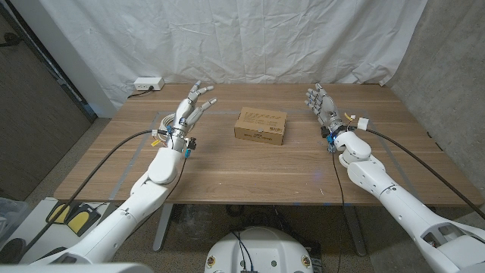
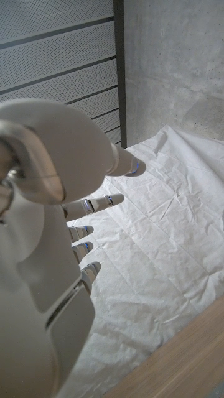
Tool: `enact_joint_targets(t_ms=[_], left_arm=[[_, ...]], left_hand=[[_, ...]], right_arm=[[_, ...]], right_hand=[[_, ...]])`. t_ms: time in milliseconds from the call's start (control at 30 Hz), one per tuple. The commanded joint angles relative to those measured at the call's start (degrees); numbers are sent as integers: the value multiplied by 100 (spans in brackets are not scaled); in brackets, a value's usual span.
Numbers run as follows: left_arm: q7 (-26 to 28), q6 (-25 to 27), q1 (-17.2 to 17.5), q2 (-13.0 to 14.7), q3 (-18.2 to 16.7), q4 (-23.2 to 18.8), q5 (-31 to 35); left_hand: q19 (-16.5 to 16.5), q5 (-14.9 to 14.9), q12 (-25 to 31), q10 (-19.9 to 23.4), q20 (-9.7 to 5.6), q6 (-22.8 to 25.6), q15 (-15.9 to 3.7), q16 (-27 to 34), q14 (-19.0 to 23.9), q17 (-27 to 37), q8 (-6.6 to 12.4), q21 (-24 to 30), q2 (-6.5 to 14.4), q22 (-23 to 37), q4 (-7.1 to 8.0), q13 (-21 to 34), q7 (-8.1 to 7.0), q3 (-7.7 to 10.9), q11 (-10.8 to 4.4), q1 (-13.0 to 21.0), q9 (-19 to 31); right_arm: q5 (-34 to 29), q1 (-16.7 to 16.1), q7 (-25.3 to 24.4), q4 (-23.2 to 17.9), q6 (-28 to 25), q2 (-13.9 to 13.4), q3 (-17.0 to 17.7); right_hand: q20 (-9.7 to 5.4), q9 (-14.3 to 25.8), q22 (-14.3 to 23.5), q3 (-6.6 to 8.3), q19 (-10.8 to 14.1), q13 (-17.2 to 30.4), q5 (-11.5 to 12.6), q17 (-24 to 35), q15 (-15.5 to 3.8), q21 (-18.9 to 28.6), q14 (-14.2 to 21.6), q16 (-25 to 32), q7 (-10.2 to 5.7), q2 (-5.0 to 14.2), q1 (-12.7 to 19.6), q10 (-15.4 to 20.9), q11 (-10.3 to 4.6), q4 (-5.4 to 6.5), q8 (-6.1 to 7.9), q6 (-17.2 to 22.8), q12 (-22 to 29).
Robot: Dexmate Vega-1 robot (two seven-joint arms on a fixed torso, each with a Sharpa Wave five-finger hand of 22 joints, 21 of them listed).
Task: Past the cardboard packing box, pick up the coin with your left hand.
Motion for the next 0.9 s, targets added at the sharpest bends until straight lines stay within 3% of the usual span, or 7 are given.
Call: enact_joint_targets(t_ms=[33, 200, 433, 467, 533, 600, 900], left_arm=[[647, 640, 309, 286, -110, -684, 962], [887, 1018, 457, 450, -144, -1073, 1432], [1100, 1085, 550, 465, -171, -1196, 1581], [1221, 1144, 571, 441, -172, -1223, 1710], [1338, 1256, 621, 455, -177, -1316, 1875], [1410, 1345, 667, 455, -182, -1400, 1941], [1820, 1543, 787, 475, -181, -1634, 2433]], left_hand=[[-251, -6, 58, 116, -12, 269, -71, 62, 60, -6, 84, 40, -77, 13, 11, 20, 8, -69, -76, 43, 11], [-185, -9, 73, 175, 48, 390, -128, 76, 134, -7, 107, 63, -95, 12, 22, 17, 26, -91, -147, 71, 12], [-147, -6, 69, 189, 76, 422, -143, 66, 149, -8, 96, 72, -99, 12, 23, 16, 33, -100, -164, 119, 13], [-153, -6, 69, 190, 61, 420, -145, 65, 151, -8, 93, 70, -99, 12, 23, 15, 43, -100, -161, 125, 13], [-184, -7, 59, 191, -161, 395, -115, 54, 158, -10, 56, 52, -100, 11, 29, 13, 60, -113, -122, 171, 14], [-157, -4, 58, 201, -258, 415, -96, 56, 179, -11, 49, 58, -112, 7, 28, 11, 44, -125, -102, 199, 15], [-74, 25, 74, 289, -125, 581, -85, 71, 277, -8, 62, 69, -186, -4, 44, 7, 99, -204, -71, 257, 21]], right_arm=[[42, -24, 43, 68, 60, 35, 11], [35, -30, 50, 61, 60, 36, 0], [35, -31, 54, 37, 33, 26, -8], [33, -32, 53, 31, 29, 23, -9], [38, -34, 54, 22, 21, 19, -8], [38, -37, 52, 19, 27, 22, -7], [39, -61, 66, 13, 78, 34, -6]], right_hand=[[-148, 33, 19, 20, -8, 34, 22, 25, 14, -16, 6, 22, 19, 26, 47, 74, -13, -27, 6, 45, -11], [-147, 33, 19, 17, -7, 34, 21, 25, 10, -17, 11, 23, 17, 27, 47, 72, -19, -31, 3, 45, -14], [-150, 33, 19, 16, -4, 34, 20, 25, -6, -16, 12, 23, 17, 31, 49, 76, -19, -35, 3, 51, -14], [-150, 34, 19, 16, -4, 34, 20, 25, -5, -17, 11, 23, 20, 31, 50, 74, -20, -36, 3, 53, -15], [-151, 34, 19, 15, -3, 34, 20, 25, -3, -17, 10, 22, 20, 32, 51, 77, -17, -38, 3, 53, -15], [-151, 34, 20, 14, -3, 35, 20, 25, -3, -17, 11, 23, 24, 34, 51, 77, -26, -39, 2, 54, -15], [-152, 34, 20, 12, -4, 35, 19, 25, -4, -18, 12, 22, 29, 36, 54, 77, -25, -45, 2, 62, -17]])
